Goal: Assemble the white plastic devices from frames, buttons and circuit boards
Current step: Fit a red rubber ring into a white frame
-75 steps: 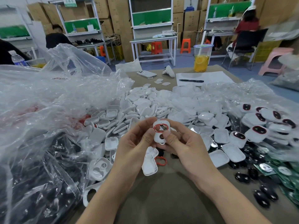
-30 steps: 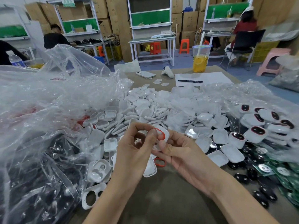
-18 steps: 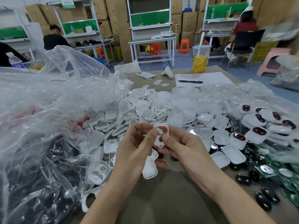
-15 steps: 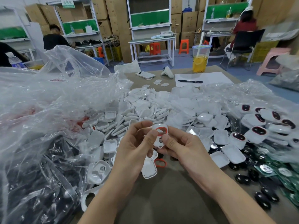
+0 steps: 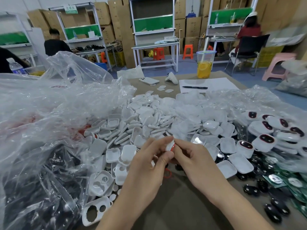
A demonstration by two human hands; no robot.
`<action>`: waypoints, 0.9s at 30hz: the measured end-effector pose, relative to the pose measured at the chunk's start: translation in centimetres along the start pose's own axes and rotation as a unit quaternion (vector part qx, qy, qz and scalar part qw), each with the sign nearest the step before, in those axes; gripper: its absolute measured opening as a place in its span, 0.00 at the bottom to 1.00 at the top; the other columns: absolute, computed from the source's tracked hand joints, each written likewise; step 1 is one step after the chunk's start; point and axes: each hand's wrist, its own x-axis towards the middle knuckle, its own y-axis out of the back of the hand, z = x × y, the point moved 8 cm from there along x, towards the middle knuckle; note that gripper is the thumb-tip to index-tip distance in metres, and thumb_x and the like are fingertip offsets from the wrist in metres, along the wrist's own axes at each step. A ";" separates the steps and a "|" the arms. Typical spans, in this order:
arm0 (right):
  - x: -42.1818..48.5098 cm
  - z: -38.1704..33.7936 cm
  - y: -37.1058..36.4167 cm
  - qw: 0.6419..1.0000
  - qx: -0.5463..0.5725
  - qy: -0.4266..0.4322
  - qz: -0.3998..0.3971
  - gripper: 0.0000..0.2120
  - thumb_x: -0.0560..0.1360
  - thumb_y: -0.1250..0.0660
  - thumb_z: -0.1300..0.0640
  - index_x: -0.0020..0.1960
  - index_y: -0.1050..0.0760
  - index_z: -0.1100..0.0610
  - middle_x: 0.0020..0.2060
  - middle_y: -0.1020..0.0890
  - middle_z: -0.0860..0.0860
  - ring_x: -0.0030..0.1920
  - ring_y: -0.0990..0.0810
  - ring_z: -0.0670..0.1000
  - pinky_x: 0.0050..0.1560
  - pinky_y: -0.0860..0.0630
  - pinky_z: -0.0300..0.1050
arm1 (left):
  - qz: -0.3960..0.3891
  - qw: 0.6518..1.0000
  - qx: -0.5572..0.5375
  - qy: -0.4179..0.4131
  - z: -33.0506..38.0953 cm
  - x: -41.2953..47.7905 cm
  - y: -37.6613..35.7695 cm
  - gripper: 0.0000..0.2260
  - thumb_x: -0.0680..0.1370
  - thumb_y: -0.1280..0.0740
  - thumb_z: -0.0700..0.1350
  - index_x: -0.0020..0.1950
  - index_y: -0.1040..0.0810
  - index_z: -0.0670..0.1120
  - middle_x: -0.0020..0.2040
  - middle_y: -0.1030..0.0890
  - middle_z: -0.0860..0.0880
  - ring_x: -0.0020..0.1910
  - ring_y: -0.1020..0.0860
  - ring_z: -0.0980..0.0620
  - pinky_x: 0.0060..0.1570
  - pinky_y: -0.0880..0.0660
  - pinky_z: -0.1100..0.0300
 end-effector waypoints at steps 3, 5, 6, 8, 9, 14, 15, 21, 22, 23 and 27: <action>-0.1 -0.3 0.1 1.000 -0.005 0.007 0.000 0.12 0.82 0.40 0.55 0.45 0.22 0.59 0.32 0.25 0.59 0.32 0.32 0.54 0.35 0.34 0.50 | -0.006 1.000 0.002 -0.001 0.0 0.0 -0.1 0.17 0.79 0.31 0.41 0.56 0.19 0.66 0.47 0.23 0.59 0.42 0.20 0.58 0.37 0.20 0.66; -0.1 -0.4 0.0 1.000 0.000 0.011 -0.005 0.13 0.82 0.41 0.54 0.47 0.21 0.59 0.34 0.23 0.60 0.36 0.29 0.60 0.37 0.30 0.55 | -0.009 1.000 -0.001 0.004 0.1 0.1 -0.1 0.17 0.79 0.31 0.41 0.55 0.19 0.66 0.49 0.21 0.60 0.45 0.19 0.58 0.37 0.20 0.66; -0.1 -0.4 -0.1 1.000 0.002 0.012 -0.006 0.13 0.83 0.41 0.53 0.48 0.21 0.59 0.35 0.22 0.61 0.37 0.28 0.60 0.39 0.28 0.56 | -0.011 1.000 -0.005 0.008 0.1 0.1 -0.1 0.18 0.80 0.31 0.41 0.54 0.19 0.66 0.49 0.21 0.60 0.45 0.18 0.58 0.37 0.20 0.65; 0.0 -0.1 -0.2 1.000 0.012 0.010 -0.007 0.12 0.83 0.40 0.54 0.49 0.21 0.59 0.38 0.21 0.62 0.39 0.25 0.62 0.44 0.25 0.59 | -0.018 1.000 -0.014 0.015 0.0 0.1 -0.1 0.18 0.80 0.31 0.41 0.53 0.19 0.67 0.50 0.20 0.61 0.46 0.18 0.58 0.38 0.19 0.64; 0.0 0.0 -0.2 1.000 0.024 0.006 -0.009 0.12 0.83 0.40 0.54 0.50 0.21 0.58 0.40 0.20 0.63 0.40 0.24 0.62 0.46 0.25 0.61 | -0.019 1.000 -0.016 0.017 0.0 0.1 -0.1 0.18 0.80 0.31 0.40 0.52 0.19 0.67 0.50 0.20 0.61 0.46 0.18 0.59 0.38 0.18 0.63; 0.3 0.5 -0.4 0.997 0.078 -0.015 -0.021 0.11 0.83 0.38 0.49 0.56 0.18 0.49 0.44 0.18 0.62 0.40 0.24 0.55 0.51 0.23 0.65 | 0.019 0.999 -0.025 0.016 0.2 0.2 0.4 0.23 0.79 0.31 0.38 0.49 0.19 0.72 0.46 0.22 0.62 0.43 0.20 0.62 0.34 0.24 0.72; 0.3 0.5 -0.4 0.996 0.083 -0.016 -0.021 0.11 0.83 0.38 0.49 0.57 0.18 0.47 0.43 0.17 0.60 0.41 0.22 0.54 0.51 0.23 0.64 | 0.022 0.999 -0.028 0.017 0.2 0.2 0.5 0.25 0.79 0.31 0.38 0.48 0.20 0.73 0.45 0.23 0.62 0.43 0.20 0.63 0.34 0.25 0.74; 0.3 0.4 -0.4 0.997 0.075 0.003 -0.015 0.10 0.83 0.37 0.49 0.57 0.18 0.40 0.43 0.14 0.47 0.47 0.16 0.52 0.53 0.20 0.55 | 0.036 0.998 -0.036 0.048 -0.3 0.3 0.9 0.23 0.80 0.32 0.37 0.46 0.18 0.69 0.46 0.21 0.56 0.40 0.22 0.65 0.32 0.27 0.76; 0.3 0.4 -0.4 0.998 0.068 0.007 -0.014 0.10 0.83 0.37 0.49 0.56 0.17 0.40 0.42 0.14 0.46 0.45 0.16 0.49 0.50 0.19 0.52 | 0.038 0.997 -0.037 0.055 -0.5 0.3 1.0 0.21 0.80 0.33 0.37 0.48 0.19 0.67 0.49 0.21 0.53 0.40 0.22 0.66 0.32 0.26 0.76; 0.3 0.3 -0.4 0.998 0.060 0.011 -0.013 0.10 0.83 0.37 0.50 0.56 0.17 0.41 0.41 0.14 0.45 0.43 0.16 0.47 0.46 0.19 0.48 | 0.036 0.997 -0.040 0.059 -0.6 0.3 1.0 0.19 0.81 0.33 0.38 0.52 0.20 0.65 0.51 0.21 0.50 0.40 0.22 0.67 0.32 0.26 0.76; 0.2 0.4 -0.4 0.999 0.046 0.016 -0.012 0.10 0.82 0.37 0.49 0.56 0.18 0.39 0.43 0.14 0.45 0.45 0.16 0.47 0.52 0.19 0.52 | 0.006 0.996 -0.070 0.058 -0.7 0.5 0.8 0.14 0.82 0.35 0.36 0.54 0.18 0.55 0.54 0.18 0.48 0.41 0.21 0.66 0.33 0.23 0.71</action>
